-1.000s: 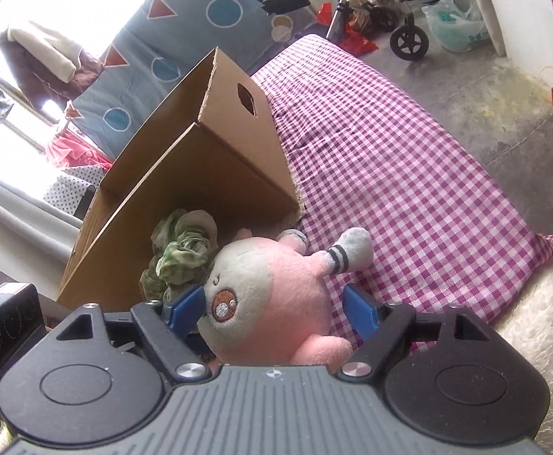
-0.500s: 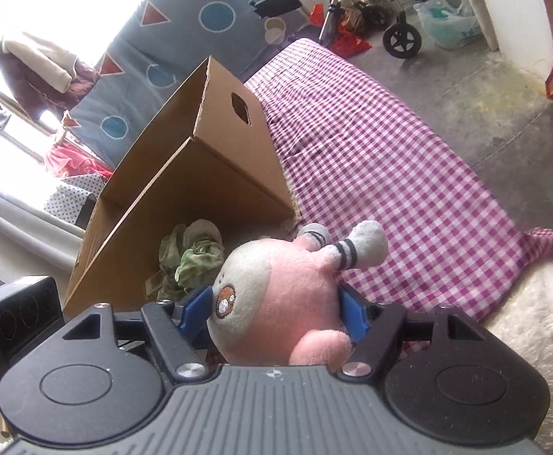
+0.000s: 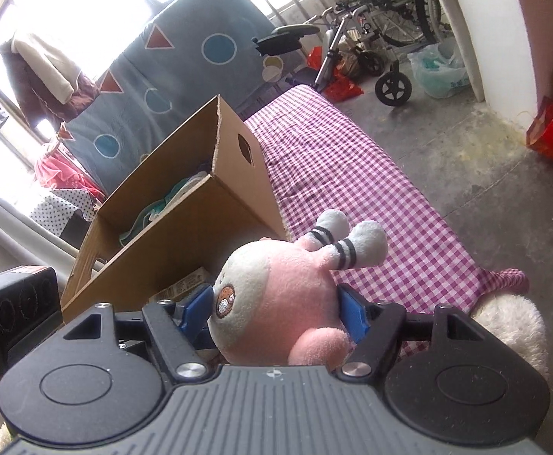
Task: Organize soft objects
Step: 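Lift the pink plush toy and carry it over the cardboard box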
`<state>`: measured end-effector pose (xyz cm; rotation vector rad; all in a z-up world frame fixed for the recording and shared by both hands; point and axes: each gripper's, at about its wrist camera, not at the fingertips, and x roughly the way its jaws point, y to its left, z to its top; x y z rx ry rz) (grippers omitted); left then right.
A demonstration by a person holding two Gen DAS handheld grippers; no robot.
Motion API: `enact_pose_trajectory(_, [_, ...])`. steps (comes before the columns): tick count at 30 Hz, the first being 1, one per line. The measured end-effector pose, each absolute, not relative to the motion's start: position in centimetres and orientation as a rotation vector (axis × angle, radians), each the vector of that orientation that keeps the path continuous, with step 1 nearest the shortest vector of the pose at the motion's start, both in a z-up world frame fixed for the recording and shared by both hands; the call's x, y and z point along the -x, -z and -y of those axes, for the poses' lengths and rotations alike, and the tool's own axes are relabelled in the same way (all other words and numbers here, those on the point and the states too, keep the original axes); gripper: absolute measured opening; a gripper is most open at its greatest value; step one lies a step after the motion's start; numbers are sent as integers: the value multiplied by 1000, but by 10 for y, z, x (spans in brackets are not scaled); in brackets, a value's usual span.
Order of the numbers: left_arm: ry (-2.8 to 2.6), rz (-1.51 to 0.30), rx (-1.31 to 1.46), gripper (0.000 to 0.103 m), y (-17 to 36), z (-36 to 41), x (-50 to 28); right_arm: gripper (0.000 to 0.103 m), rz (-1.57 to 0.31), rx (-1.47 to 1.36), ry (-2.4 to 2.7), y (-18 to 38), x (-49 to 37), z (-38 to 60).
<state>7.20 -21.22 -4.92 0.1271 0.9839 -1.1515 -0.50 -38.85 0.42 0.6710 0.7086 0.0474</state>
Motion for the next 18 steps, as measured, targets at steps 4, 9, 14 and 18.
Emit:
enact_pose_trajectory(4, [1153, -945, -115, 96, 36, 203, -66, 73, -673, -634, -66, -22, 8, 379])
enact_pose_trajectory(9, [1144, -863, -84, 96, 12, 184, -61, 73, -616, -567, -117, -55, 5, 360])
enact_pose_trajectory(14, [1115, -772, -44, 96, -14, 158, -61, 73, -568, -472, -176, -86, -6, 332])
enact_pose_trajectory(18, [1074, -718, -22, 97, -27, 144, -60, 73, -546, -422, -229, -102, -16, 312])
